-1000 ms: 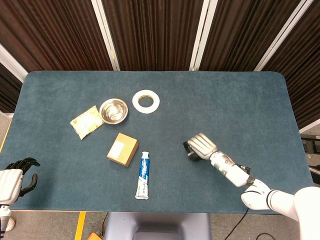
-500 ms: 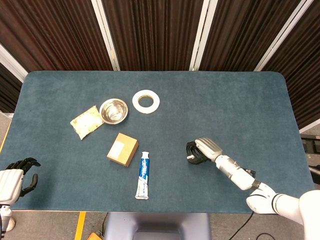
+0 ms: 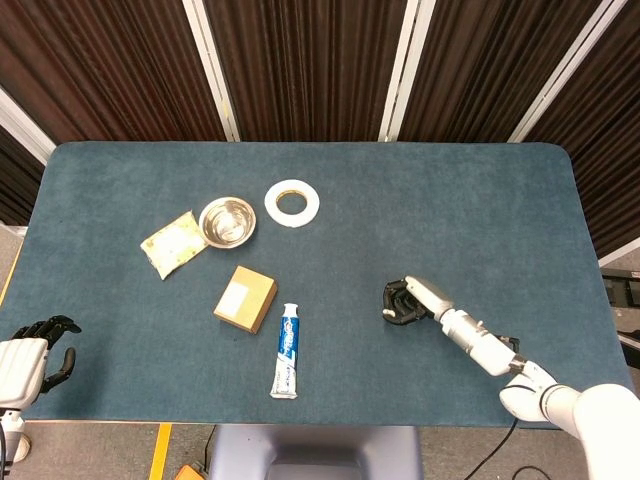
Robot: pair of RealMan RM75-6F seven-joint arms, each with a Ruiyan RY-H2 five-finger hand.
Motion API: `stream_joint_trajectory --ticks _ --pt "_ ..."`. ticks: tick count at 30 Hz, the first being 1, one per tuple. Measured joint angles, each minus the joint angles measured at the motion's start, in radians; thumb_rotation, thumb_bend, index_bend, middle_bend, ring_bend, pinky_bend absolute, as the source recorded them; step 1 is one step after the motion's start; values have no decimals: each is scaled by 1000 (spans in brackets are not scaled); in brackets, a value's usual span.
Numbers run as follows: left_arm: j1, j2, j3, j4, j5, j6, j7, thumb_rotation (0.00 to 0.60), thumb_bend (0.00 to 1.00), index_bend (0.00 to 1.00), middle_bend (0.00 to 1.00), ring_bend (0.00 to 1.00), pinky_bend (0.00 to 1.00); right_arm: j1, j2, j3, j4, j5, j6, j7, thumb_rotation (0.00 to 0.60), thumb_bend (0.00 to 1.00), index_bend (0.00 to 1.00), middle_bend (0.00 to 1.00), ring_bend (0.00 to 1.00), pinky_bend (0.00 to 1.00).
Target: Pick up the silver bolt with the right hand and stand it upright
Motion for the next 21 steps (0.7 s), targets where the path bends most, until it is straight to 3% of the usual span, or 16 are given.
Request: stream_joint_trajectory --ticks 21 --pt "-3 -2 1 2 -4 -9 5 600 526 392 296 318 374 4 -19 -11 36 -23 64 81 600 401 732 906 1000 970"
